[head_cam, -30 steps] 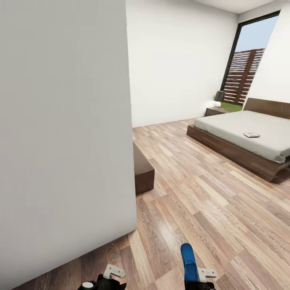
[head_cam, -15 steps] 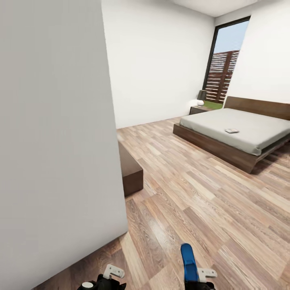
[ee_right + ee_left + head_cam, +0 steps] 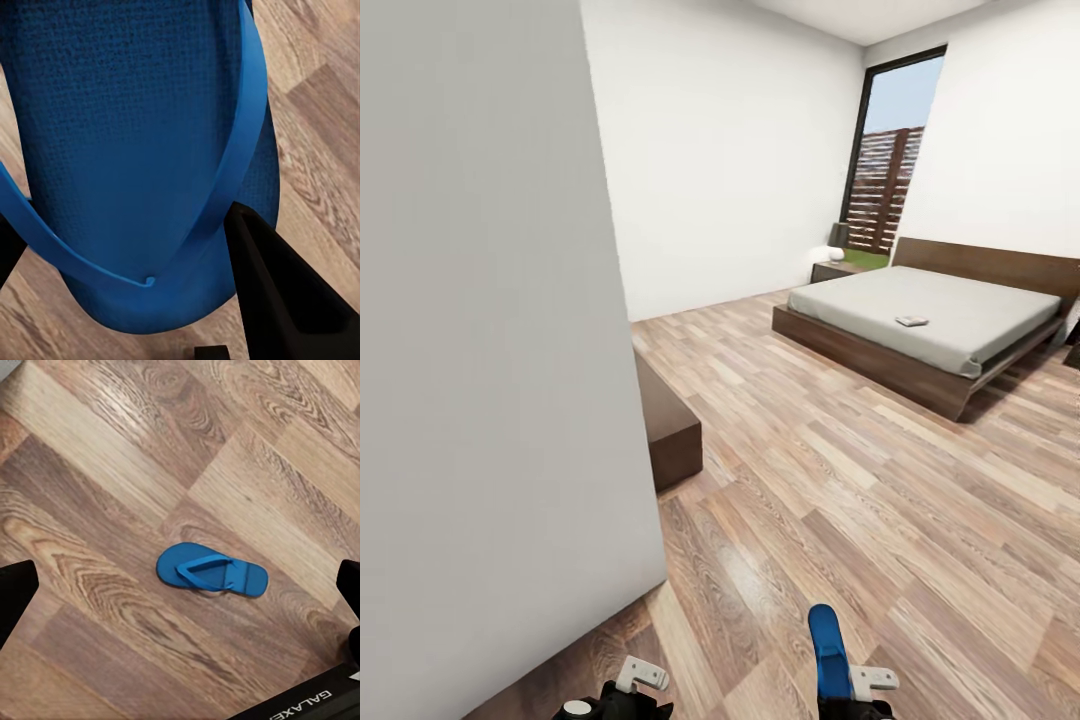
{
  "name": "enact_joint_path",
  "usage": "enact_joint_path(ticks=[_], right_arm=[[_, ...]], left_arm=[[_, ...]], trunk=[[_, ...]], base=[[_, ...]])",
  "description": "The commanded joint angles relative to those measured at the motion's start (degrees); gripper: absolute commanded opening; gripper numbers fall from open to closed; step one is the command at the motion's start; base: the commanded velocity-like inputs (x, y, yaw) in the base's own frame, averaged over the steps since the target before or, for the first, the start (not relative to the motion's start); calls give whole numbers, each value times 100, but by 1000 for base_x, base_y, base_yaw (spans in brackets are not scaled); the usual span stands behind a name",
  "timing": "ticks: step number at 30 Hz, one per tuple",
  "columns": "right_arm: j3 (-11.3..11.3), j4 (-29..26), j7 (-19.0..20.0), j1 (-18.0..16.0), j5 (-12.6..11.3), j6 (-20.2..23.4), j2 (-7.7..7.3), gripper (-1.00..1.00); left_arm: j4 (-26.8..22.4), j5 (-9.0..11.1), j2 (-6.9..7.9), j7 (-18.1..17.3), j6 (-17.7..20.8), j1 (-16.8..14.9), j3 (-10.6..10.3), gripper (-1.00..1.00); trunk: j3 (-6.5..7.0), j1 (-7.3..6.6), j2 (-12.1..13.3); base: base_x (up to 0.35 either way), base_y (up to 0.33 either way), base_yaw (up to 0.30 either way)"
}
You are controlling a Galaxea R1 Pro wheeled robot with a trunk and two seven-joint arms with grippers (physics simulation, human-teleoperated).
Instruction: In the bedroom, move the book from the bed onto either nightstand, and place the two sandals side by side next to the bed.
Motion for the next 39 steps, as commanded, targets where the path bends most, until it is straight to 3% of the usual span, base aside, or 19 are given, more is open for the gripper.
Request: enact_joint_path(ticks=[1, 28, 39], right_arm=[[-38, 2, -12, -3, -9, -11, 4, -100], [-38, 2, -12, -4, -13, -7, -2, -100], [-38, 0, -12, -4, 4, -4, -4, -100]], left_arm=[[-5, -43, 1, -8, -2, -2, -2, 100], [-5, -42, 3, -8, -2, -2, -2, 100], [-5, -43, 4, -3, -4, -2, -2, 100]], trunk=[[-5, 0, -2], [-5, 0, -2], [-5, 0, -2]], base=[[9, 22, -93], [1, 47, -240], [0, 11, -61]])
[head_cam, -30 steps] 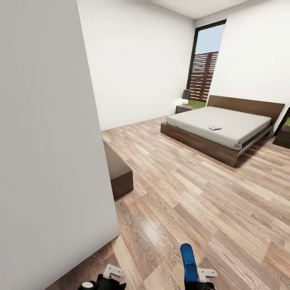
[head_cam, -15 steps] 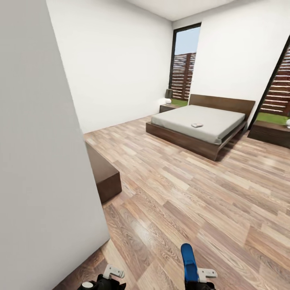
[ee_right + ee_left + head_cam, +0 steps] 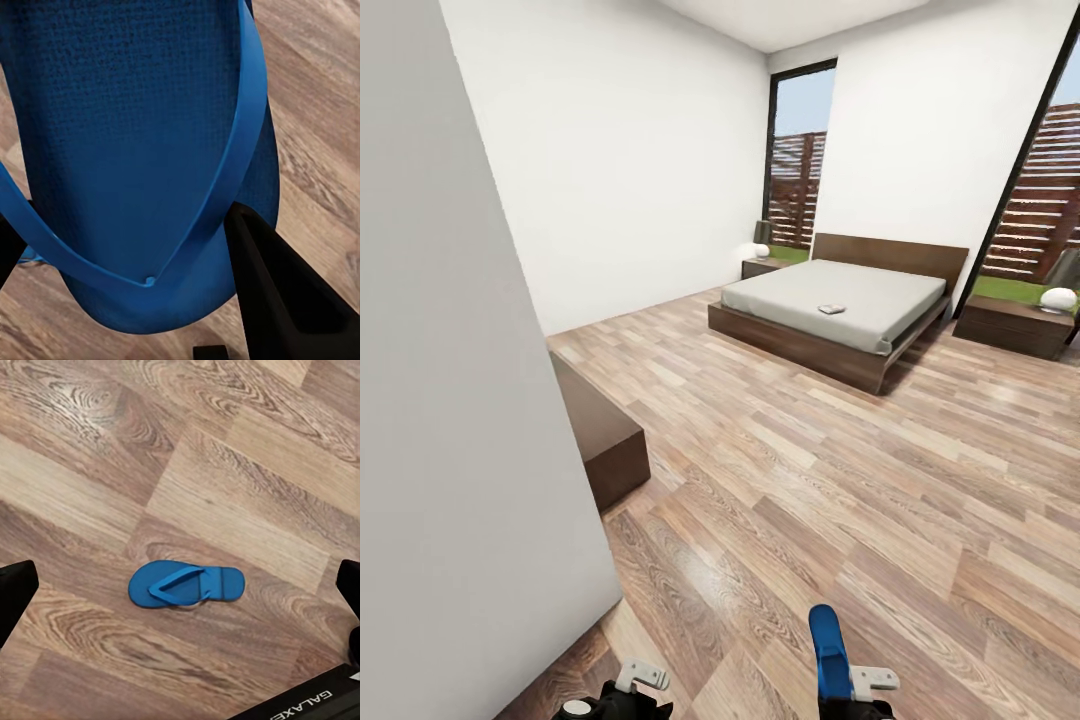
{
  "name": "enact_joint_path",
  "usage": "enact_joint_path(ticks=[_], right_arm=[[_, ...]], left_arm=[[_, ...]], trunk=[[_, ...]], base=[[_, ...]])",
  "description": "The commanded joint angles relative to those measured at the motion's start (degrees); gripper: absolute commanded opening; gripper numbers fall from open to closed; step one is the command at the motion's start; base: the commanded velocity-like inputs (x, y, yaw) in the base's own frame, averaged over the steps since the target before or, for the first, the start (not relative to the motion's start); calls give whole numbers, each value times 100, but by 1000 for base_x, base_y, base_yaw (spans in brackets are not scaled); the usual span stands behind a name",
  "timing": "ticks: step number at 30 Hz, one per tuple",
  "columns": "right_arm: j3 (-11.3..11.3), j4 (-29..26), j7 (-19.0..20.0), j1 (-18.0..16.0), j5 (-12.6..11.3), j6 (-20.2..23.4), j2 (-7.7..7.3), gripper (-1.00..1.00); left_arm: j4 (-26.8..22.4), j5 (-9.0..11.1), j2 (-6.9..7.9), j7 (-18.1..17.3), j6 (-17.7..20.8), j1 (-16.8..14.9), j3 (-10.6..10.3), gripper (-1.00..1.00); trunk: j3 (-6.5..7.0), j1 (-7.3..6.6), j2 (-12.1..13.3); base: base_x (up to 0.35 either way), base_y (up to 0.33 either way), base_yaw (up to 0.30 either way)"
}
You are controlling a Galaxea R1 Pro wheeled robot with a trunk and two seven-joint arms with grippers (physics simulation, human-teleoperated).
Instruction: In the bedroom, move the book from the bed onto either nightstand, and place the two sandals side by side next to the bed.
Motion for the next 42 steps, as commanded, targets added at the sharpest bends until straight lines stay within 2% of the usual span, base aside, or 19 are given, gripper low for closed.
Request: enact_joint_path(ticks=[1, 13, 22, 42], right_arm=[[-38, 2, -12, -3, -9, -10, 4, -100], [-44, 6, -12, -4, -32, -10, 3, -100], [-47, 8, -12, -3, -38, -10, 3, -100], [-47, 8, -12, -3, -39, -10, -2, -100]], left_arm=[[-5, -43, 1, -7, -1, -2, -2, 100], [-5, -43, 1, -12, 0, -2, -2, 100], [-5, -43, 1, -12, 0, -2, -2, 100], [-5, -43, 1, -12, 0, -2, -2, 100]], trunk=[[-5, 0, -3], [-5, 0, -3], [-5, 0, -3], [-5, 0, -3]], base=[[0, 62, -8], [0, 228, -44], [0, 258, -245], [0, 90, -277]])
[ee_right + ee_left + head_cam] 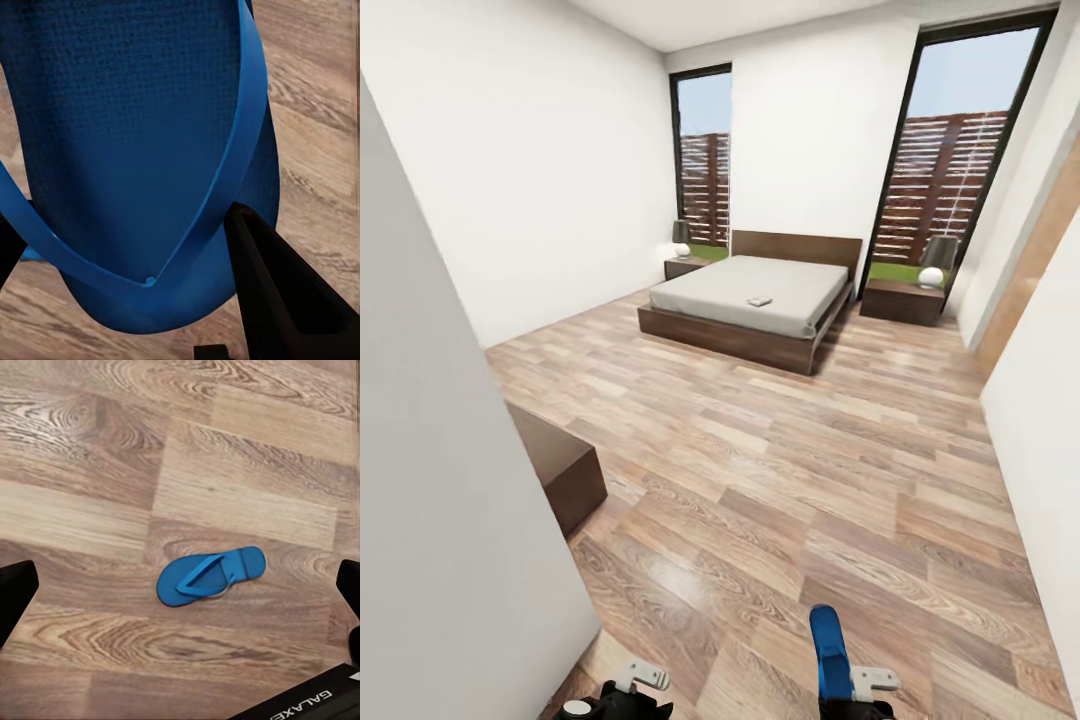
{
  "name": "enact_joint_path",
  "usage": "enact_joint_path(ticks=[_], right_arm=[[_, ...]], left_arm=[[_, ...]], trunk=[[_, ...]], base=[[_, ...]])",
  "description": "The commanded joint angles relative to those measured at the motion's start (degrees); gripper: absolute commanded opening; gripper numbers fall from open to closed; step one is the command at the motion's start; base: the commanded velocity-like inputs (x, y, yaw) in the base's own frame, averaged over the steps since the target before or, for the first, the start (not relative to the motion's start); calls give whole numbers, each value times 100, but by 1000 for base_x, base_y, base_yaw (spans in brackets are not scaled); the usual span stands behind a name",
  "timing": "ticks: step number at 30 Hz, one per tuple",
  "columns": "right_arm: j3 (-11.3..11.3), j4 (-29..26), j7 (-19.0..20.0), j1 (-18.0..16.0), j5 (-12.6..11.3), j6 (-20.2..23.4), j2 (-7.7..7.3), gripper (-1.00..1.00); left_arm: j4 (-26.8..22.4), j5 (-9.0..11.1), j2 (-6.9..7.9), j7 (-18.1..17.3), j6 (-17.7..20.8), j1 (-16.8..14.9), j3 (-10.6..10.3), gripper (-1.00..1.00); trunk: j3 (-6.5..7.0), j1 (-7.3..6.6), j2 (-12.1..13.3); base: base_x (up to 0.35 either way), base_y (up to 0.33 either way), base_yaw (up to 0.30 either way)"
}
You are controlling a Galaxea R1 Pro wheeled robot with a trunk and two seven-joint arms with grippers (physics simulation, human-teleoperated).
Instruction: In the bedroom, move the book from the bed onto either nightstand, and place the two sandals side by side next to the bed.
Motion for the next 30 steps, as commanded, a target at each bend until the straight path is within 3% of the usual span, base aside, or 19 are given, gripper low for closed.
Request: enact_joint_path(ticks=[1, 15, 30], right_arm=[[-39, 4, -13, -5, -10, -11, 6, -100], [-39, 4, -13, -5, -15, -11, 7, -100], [-39, 4, -13, -6, -19, -11, 4, -100]], left_arm=[[-7, -43, 2, -8, -5, 0, -2, 100], [-7, -43, 2, 0, -10, 0, -2, 100], [-7, -43, 2, 0, -10, 0, 2, 100]], trunk=[[-5, 0, -2], [-5, 0, -2], [-5, 0, -2]], base=[[0, 88, -279], [0, 40, -279], [0, 189, -279]])
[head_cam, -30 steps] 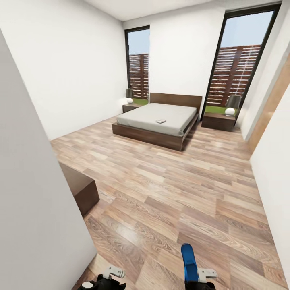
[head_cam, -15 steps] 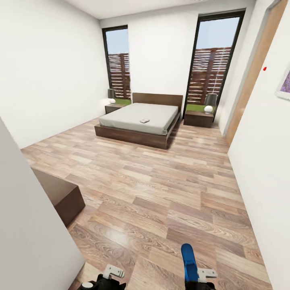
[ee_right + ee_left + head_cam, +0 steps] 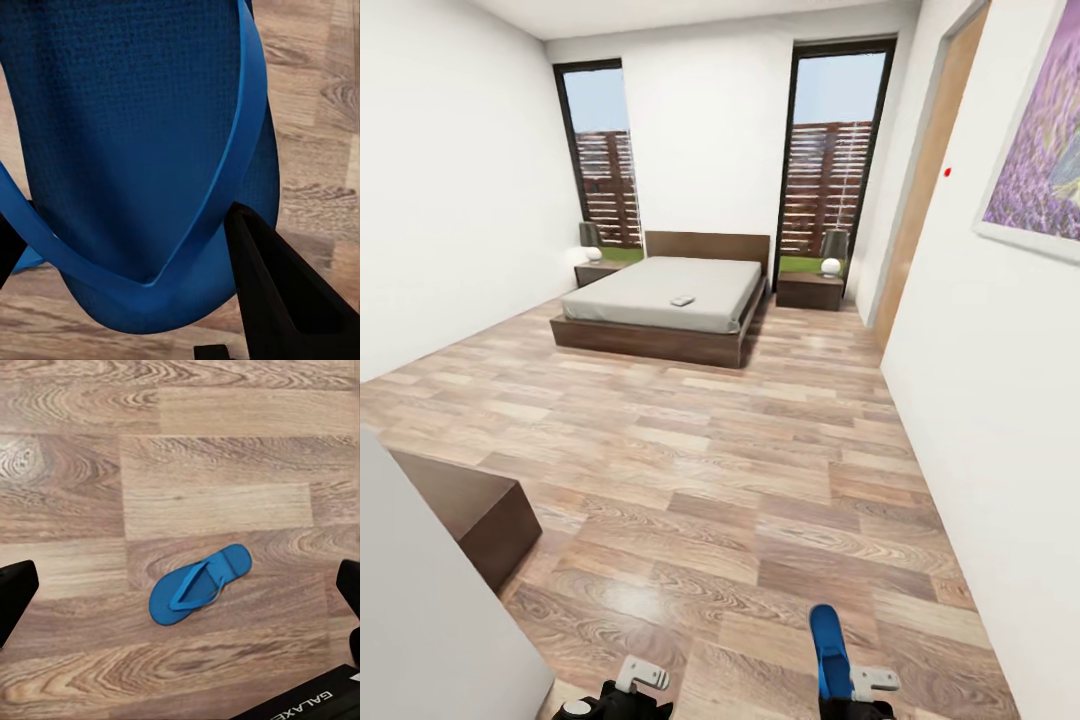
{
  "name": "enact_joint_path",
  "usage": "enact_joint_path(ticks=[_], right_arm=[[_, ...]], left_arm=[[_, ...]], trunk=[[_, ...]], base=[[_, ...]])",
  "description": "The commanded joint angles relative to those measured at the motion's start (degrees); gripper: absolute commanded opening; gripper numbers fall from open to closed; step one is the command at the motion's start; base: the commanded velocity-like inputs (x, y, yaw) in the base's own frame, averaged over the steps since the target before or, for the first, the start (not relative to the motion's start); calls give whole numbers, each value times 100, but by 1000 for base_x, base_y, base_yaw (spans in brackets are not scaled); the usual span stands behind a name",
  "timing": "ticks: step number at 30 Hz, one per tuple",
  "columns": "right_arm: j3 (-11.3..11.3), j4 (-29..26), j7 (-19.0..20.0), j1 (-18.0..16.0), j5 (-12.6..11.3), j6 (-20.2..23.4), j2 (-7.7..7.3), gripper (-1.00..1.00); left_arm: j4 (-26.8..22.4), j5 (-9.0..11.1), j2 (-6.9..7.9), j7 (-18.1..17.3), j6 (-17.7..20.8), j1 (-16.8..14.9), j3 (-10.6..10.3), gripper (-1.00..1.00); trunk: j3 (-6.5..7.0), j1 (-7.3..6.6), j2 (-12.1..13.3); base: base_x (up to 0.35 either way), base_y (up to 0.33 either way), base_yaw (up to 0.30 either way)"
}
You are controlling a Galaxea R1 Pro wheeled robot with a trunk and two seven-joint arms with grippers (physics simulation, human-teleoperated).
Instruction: In the bedroom, move the book from the bed onto either nightstand, and place the two sandals side by side next to the bed.
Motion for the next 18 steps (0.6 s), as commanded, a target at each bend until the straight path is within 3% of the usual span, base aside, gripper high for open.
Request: enact_joint_path(ticks=[1, 18], right_arm=[[-39, 4, -13, -4, -12, -10, 7, -100], [-39, 4, -13, -3, -12, -10, 6, -100]], left_arm=[[-7, -43, 2, -8, -2, 0, -2, 100], [-7, -41, 2, -8, -70, 0, 2, 100]], trunk=[[-5, 0, -2], [-5, 0, -2]], base=[[0, 142, -279], [0, 25, -279]])
